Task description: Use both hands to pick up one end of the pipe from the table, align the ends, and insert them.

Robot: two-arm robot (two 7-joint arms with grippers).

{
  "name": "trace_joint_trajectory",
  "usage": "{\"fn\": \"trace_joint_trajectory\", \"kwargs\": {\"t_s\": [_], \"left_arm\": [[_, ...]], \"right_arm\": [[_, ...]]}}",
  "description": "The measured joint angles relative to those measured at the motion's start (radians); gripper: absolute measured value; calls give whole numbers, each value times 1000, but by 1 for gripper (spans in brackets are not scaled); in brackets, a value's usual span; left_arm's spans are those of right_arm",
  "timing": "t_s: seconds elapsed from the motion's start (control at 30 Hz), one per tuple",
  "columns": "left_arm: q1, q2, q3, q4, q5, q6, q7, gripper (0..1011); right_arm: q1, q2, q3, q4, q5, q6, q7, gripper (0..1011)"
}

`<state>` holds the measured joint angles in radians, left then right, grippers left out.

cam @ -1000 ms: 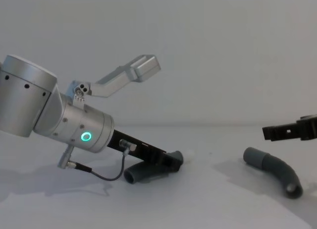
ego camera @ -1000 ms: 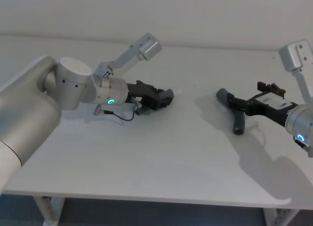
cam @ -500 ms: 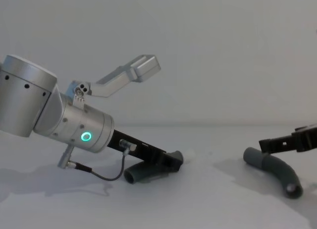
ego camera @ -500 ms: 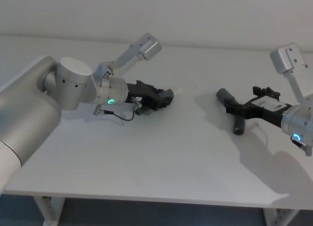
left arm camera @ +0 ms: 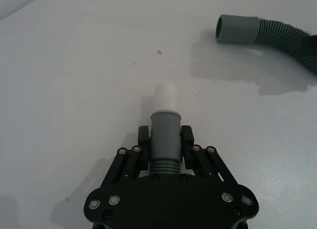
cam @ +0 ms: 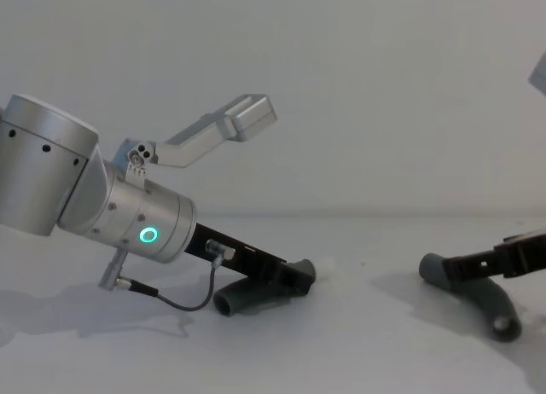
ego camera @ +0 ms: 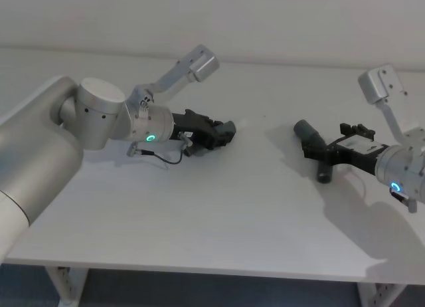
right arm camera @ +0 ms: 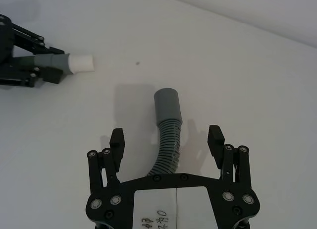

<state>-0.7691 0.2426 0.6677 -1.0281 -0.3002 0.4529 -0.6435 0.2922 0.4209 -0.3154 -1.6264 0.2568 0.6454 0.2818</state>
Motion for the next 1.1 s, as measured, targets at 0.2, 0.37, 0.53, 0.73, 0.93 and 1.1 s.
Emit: {"fn": "trace_joint_trajectory", "kwargs": {"t_s": [0.2, 0.37, 0.53, 0.73, 0.93, 1.1], "left_arm": [[0, 0, 0, 0, 0, 0, 0, 376], [0, 0, 0, 0, 0, 0, 0, 376], [0, 0, 0, 0, 0, 0, 0, 376], [0, 0, 0, 0, 0, 0, 0, 376], [0, 0, 0, 0, 0, 0, 0, 376], [0, 0, 0, 0, 0, 0, 0, 376]], "right_arm": [[8, -15, -3, 23, -8, 7, -8, 1001], [13, -24, -5, 36, -13, 13, -13, 1001], [19, -33, -7, 49, -20, 20, -15, 1002], [23, -40, -8, 57, -26, 29, -18, 1002], [24, -49, -7, 60, -33, 47, -24, 1001], [22, -56, -5, 58, -38, 61, -32, 1002]]}}
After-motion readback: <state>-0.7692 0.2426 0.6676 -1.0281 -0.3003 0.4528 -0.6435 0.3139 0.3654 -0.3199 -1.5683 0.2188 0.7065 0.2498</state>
